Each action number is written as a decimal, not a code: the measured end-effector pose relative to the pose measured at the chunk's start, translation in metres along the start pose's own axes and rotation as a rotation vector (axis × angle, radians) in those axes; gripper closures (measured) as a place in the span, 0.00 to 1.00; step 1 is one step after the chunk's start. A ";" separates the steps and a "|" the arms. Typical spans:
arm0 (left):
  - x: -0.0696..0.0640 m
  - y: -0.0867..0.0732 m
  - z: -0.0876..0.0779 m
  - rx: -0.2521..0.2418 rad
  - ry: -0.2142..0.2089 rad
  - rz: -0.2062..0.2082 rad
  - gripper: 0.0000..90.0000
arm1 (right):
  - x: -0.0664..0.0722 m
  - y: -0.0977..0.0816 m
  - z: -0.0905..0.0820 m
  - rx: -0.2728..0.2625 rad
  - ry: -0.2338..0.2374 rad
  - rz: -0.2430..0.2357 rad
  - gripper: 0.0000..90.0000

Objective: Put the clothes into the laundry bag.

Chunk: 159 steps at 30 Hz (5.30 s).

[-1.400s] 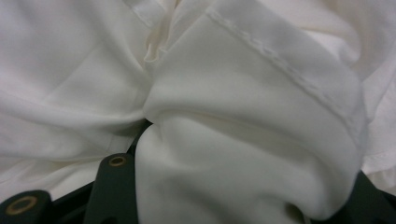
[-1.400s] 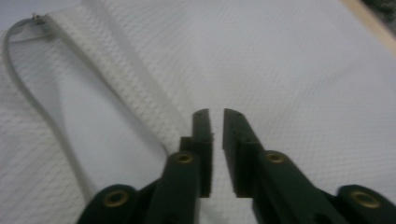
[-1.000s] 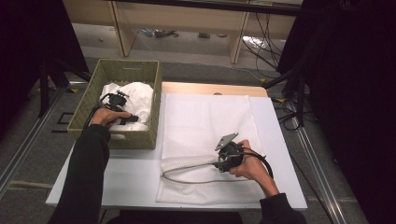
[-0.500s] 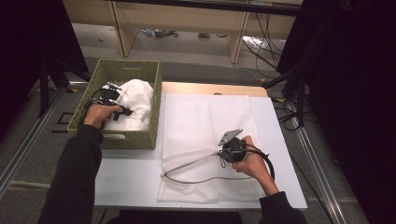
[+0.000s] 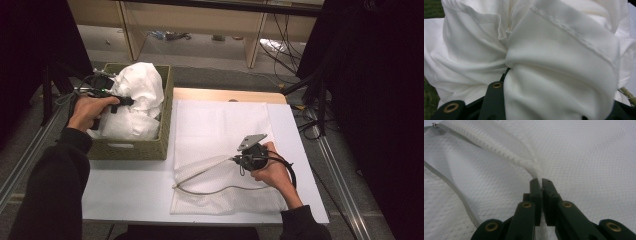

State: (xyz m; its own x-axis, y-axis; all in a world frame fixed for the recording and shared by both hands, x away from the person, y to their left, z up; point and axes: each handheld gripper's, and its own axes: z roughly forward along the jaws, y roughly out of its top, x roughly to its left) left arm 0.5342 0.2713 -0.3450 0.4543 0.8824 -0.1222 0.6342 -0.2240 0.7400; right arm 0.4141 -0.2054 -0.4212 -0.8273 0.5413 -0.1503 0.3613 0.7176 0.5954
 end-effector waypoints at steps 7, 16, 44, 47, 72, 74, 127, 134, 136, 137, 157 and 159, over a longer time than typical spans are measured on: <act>-0.007 0.006 -0.023 -0.059 -0.030 0.013 0.62 | 0.002 0.000 0.001 0.017 -0.020 -0.003 0.99; -0.021 0.020 -0.062 -0.177 -0.079 -0.005 0.63 | 0.001 0.007 -0.008 -0.019 -0.049 -0.046 1.00; -0.175 -0.061 -0.109 -0.209 -0.650 0.079 0.62 | -0.013 0.019 -0.024 -0.102 -0.076 -0.012 1.00; -0.193 -0.076 -0.096 -0.179 -0.689 0.126 0.62 | -0.016 0.018 -0.024 -0.108 -0.090 -0.007 1.00; -0.269 -0.113 0.004 0.134 -0.647 0.273 0.59 | -0.012 0.026 -0.051 -0.170 -0.114 0.006 1.00; -0.263 -0.105 0.002 0.102 -0.529 0.276 0.57 | -0.009 0.029 -0.054 -0.187 -0.115 -0.035 1.00; -0.203 -0.107 0.103 0.030 -0.436 -0.078 0.34 | 0.030 0.025 -0.070 -0.156 -0.059 -0.102 1.00; -0.244 -0.101 0.082 -0.047 -0.578 0.087 0.89 | 0.020 0.022 -0.065 -0.150 -0.072 -0.071 1.00; -0.261 -0.099 0.074 -0.067 -0.601 0.149 0.93 | 0.016 0.023 -0.064 -0.159 -0.078 -0.079 1.00; -0.270 -0.099 0.074 -0.066 -0.622 0.177 0.93 | 0.015 0.024 -0.063 -0.165 -0.085 -0.074 1.00; -0.257 -0.085 0.104 -0.011 -0.268 0.174 0.75 | 0.035 0.018 -0.078 -0.161 -0.048 -0.135 1.00; -0.252 -0.085 0.084 0.000 -0.344 0.103 0.63 | 0.033 0.017 -0.076 -0.167 -0.047 -0.125 1.00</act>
State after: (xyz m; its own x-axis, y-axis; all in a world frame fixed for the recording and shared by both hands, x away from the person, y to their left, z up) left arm 0.4184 0.0331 -0.4322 0.6995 0.6647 -0.2625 0.5744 -0.3044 0.7599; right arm 0.3603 -0.2092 -0.3563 -0.8387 0.4754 -0.2656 0.1774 0.6997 0.6921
